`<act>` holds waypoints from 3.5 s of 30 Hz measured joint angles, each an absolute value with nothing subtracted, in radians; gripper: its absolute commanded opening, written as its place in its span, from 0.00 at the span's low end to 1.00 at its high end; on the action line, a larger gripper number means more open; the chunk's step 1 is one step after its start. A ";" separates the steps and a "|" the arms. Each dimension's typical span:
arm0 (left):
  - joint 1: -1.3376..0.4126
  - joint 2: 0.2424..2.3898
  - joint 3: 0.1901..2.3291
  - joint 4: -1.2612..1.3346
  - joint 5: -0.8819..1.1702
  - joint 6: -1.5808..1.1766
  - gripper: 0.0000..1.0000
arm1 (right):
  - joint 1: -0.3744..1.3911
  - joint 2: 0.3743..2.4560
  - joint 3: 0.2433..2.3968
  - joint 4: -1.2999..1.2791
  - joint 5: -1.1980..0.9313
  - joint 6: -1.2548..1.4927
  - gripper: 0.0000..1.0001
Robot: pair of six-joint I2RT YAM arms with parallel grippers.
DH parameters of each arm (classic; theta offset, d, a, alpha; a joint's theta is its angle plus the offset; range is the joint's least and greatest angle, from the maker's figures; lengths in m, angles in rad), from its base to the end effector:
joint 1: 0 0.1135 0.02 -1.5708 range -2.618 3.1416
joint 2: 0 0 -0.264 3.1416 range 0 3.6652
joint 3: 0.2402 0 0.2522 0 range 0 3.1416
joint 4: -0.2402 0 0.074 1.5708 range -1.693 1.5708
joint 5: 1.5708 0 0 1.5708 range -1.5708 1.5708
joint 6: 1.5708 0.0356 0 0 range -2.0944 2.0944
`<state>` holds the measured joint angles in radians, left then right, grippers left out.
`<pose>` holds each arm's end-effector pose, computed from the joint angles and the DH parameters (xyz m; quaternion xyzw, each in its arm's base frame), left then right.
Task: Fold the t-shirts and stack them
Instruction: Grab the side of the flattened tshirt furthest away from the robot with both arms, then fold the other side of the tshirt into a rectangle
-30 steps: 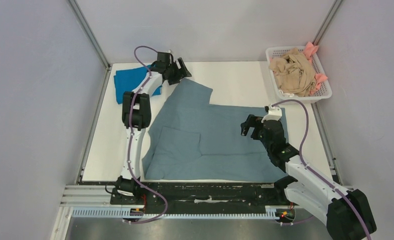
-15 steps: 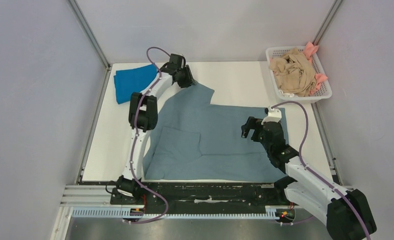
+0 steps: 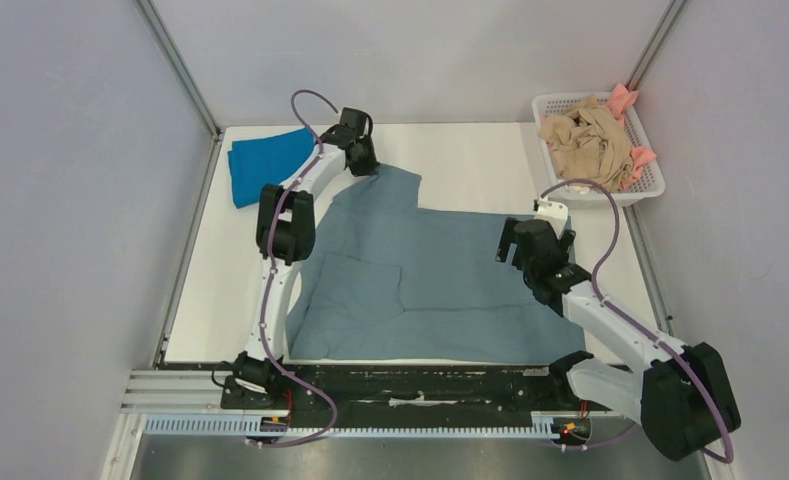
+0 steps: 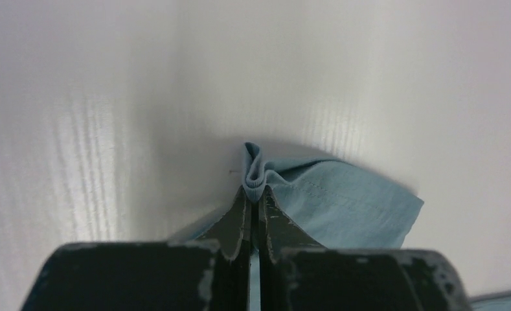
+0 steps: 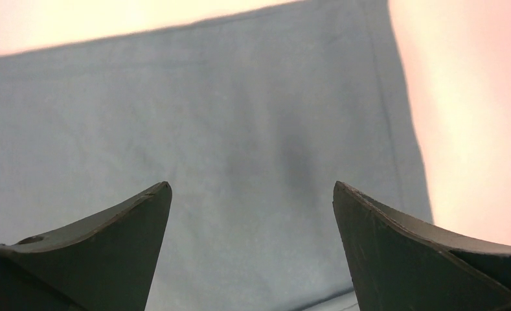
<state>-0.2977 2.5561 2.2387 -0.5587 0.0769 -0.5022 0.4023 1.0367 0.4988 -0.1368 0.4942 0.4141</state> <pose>0.5361 -0.1673 0.1558 -0.0829 0.9360 -0.1657 0.2992 0.1989 0.0663 0.2010 0.1111 0.8733 -0.0356 0.4730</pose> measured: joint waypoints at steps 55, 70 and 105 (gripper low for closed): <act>-0.130 2.388 1.927 -0.408 0.187 -0.342 0.02 | 0.226 2.142 1.480 -0.329 0.753 0.442 0.61; -0.130 2.334 1.853 -0.362 0.207 -0.342 0.02 | 0.212 2.096 1.399 -0.395 0.803 0.471 0.06; -0.357 1.510 1.018 -0.253 0.196 -0.340 0.02 | 0.314 1.455 0.799 -0.192 0.649 0.366 0.00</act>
<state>-0.3569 1.5101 1.0180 -0.2527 0.1955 -0.3397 0.3141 1.4548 0.7990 -0.1917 0.6495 0.3656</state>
